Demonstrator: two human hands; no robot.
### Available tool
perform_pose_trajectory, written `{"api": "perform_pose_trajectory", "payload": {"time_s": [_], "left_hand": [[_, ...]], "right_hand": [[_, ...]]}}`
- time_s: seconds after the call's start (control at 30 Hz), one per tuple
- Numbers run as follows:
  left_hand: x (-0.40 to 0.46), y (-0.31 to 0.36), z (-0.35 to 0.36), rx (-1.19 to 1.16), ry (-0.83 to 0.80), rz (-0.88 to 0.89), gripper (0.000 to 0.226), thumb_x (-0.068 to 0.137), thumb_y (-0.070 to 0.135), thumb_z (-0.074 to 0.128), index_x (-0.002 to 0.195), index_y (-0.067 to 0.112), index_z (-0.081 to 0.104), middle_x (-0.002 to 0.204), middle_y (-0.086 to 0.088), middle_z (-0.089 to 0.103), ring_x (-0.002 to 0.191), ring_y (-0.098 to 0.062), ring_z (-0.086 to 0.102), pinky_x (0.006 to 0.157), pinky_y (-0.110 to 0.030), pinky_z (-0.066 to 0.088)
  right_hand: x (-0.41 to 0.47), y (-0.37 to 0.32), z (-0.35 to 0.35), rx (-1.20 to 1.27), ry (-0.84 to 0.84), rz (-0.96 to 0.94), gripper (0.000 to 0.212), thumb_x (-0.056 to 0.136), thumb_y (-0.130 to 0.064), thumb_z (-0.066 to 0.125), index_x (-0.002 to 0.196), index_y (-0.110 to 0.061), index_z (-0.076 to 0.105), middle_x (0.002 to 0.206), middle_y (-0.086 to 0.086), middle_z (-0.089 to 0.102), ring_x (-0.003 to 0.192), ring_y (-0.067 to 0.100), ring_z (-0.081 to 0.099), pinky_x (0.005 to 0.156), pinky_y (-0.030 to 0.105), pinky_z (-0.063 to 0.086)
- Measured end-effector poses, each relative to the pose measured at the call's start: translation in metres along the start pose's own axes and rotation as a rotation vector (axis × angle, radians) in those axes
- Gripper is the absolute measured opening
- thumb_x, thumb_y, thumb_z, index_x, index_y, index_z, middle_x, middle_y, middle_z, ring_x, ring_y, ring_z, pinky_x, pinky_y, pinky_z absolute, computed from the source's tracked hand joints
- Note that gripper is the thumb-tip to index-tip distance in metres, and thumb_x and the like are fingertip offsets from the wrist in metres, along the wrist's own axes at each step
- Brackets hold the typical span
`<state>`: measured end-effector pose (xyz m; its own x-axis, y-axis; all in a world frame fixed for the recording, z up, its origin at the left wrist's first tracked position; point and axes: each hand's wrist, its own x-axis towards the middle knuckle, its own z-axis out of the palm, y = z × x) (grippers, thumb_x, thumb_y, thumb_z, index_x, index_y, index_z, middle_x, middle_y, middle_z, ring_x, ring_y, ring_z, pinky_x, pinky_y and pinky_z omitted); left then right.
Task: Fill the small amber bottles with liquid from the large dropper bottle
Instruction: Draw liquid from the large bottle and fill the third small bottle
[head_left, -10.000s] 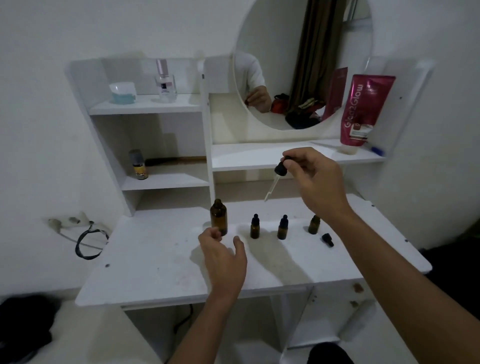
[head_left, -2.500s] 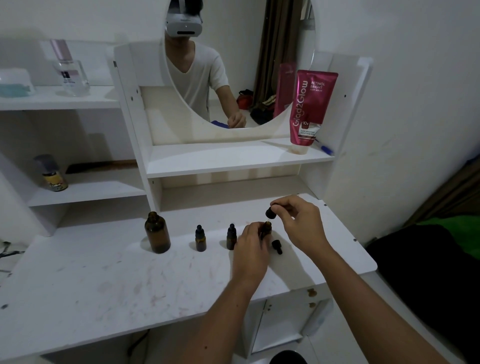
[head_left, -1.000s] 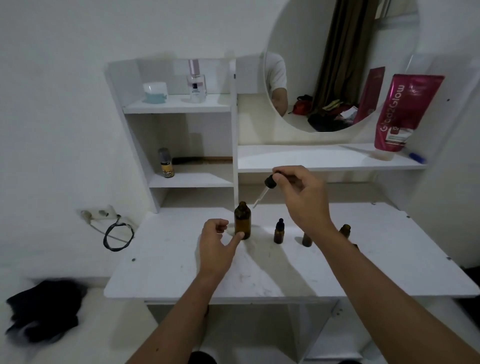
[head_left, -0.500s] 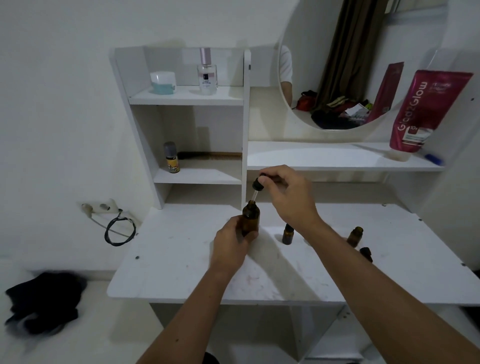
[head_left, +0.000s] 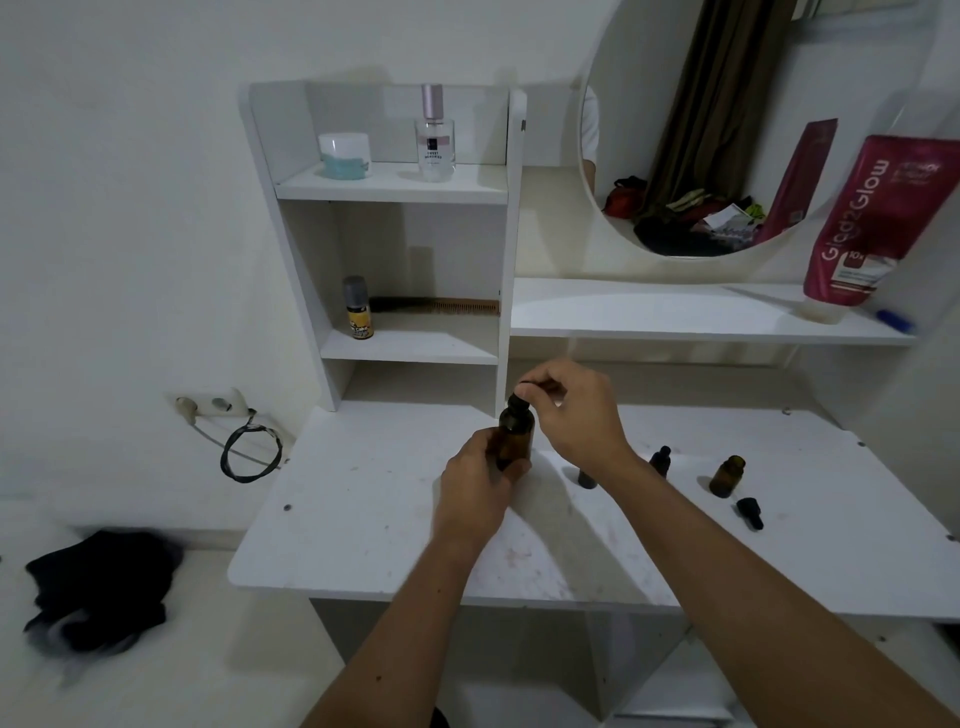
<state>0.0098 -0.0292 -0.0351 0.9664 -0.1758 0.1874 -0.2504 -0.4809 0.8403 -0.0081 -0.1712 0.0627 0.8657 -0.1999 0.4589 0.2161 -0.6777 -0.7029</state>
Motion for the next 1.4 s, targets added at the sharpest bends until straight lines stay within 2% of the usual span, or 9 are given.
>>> {"api": "perform_pose_trajectory", "payload": {"time_s": [0.3, 0.43, 0.63, 0.7, 0.87, 1.03, 1.13, 1.23, 1.4], "left_hand": [[0.0, -0.001, 0.001, 0.037, 0.008, -0.004, 0.042, 0.093, 0.043, 0.069, 0.131, 0.028, 0.058, 0.12, 0.012, 0.068, 0.103, -0.007, 0.061, 0.09, -0.019, 0.041], [0.0, 0.001, 0.001, 0.042, 0.003, -0.018, 0.044, 0.092, 0.043, 0.07, 0.132, 0.029, 0.057, 0.122, 0.012, 0.068, 0.106, -0.009, 0.061, 0.092, -0.02, 0.042], [-0.002, 0.003, -0.001, 0.051, 0.004, -0.016, 0.045, 0.092, 0.045, 0.069, 0.132, 0.029, 0.056, 0.121, 0.011, 0.068, 0.108, -0.013, 0.063, 0.097, -0.032, 0.052], [-0.004, 0.005, -0.002, 0.059, 0.009, -0.015, 0.046, 0.091, 0.048, 0.069, 0.131, 0.03, 0.054, 0.119, 0.012, 0.068, 0.107, -0.012, 0.064, 0.095, -0.036, 0.055], [-0.008, 0.008, -0.002, 0.035, -0.001, -0.055, 0.062, 0.089, 0.047, 0.072, 0.141, 0.028, 0.043, 0.137, 0.007, 0.062, 0.124, -0.018, 0.059, 0.104, -0.044, 0.051], [-0.022, 0.011, -0.005, -0.007, 0.054, -0.085, 0.085, 0.084, 0.043, 0.079, 0.151, 0.022, 0.032, 0.153, 0.001, 0.044, 0.137, -0.019, 0.046, 0.107, -0.027, 0.038], [-0.039, 0.019, -0.003, -0.073, 0.15, -0.129, 0.083, 0.084, 0.037, 0.082, 0.15, 0.018, 0.035, 0.15, 0.0, 0.042, 0.132, -0.017, 0.048, 0.105, -0.025, 0.042], [-0.064, 0.035, 0.011, -0.163, 0.261, -0.17, 0.067, 0.087, 0.031, 0.079, 0.141, 0.021, 0.042, 0.14, 0.003, 0.045, 0.118, -0.009, 0.05, 0.097, -0.022, 0.045], [-0.099, 0.067, 0.055, -0.34, 0.29, -0.13, 0.049, 0.09, 0.031, 0.075, 0.129, 0.029, 0.046, 0.121, 0.009, 0.053, 0.104, -0.009, 0.057, 0.091, -0.031, 0.056]], "right_hand": [[-0.001, 0.002, 0.003, -0.023, 0.026, -0.051, 0.004, 0.093, -0.009, 0.075, 0.093, -0.01, 0.078, 0.089, -0.003, 0.075, 0.082, 0.005, 0.068, 0.077, 0.006, 0.051], [-0.006, 0.004, 0.003, -0.023, 0.038, -0.046, 0.008, 0.096, -0.014, 0.073, 0.101, -0.015, 0.078, 0.094, -0.006, 0.074, 0.084, -0.001, 0.066, 0.079, 0.003, 0.049], [-0.003, -0.009, -0.006, 0.096, 0.12, -0.004, 0.012, 0.096, -0.014, 0.072, 0.106, -0.015, 0.078, 0.096, -0.009, 0.075, 0.088, -0.005, 0.069, 0.083, 0.004, 0.05], [-0.001, -0.017, -0.014, 0.111, 0.175, -0.041, 0.014, 0.098, -0.014, 0.07, 0.109, -0.013, 0.077, 0.1, -0.005, 0.076, 0.092, -0.001, 0.07, 0.087, 0.011, 0.053], [-0.002, -0.033, -0.039, 0.16, 0.322, -0.161, 0.017, 0.101, -0.011, 0.066, 0.115, -0.008, 0.074, 0.107, 0.003, 0.073, 0.102, 0.01, 0.07, 0.092, 0.019, 0.056], [-0.02, -0.03, -0.071, 0.131, 0.402, -0.198, 0.017, 0.1, -0.009, 0.067, 0.115, -0.006, 0.074, 0.105, 0.003, 0.073, 0.102, 0.009, 0.07, 0.09, 0.016, 0.054], [-0.034, -0.016, -0.093, 0.11, 0.425, -0.189, 0.017, 0.099, -0.008, 0.069, 0.114, -0.006, 0.074, 0.105, 0.003, 0.074, 0.102, 0.01, 0.07, 0.092, 0.02, 0.055], [-0.049, -0.001, -0.116, 0.14, 0.456, -0.108, 0.016, 0.098, -0.01, 0.07, 0.114, -0.01, 0.075, 0.106, 0.002, 0.074, 0.102, 0.01, 0.071, 0.093, 0.021, 0.056], [-0.069, 0.028, -0.159, 0.106, 0.521, 0.006, 0.016, 0.099, -0.016, 0.07, 0.114, -0.018, 0.075, 0.106, -0.001, 0.075, 0.101, 0.01, 0.071, 0.092, 0.02, 0.055]]}}
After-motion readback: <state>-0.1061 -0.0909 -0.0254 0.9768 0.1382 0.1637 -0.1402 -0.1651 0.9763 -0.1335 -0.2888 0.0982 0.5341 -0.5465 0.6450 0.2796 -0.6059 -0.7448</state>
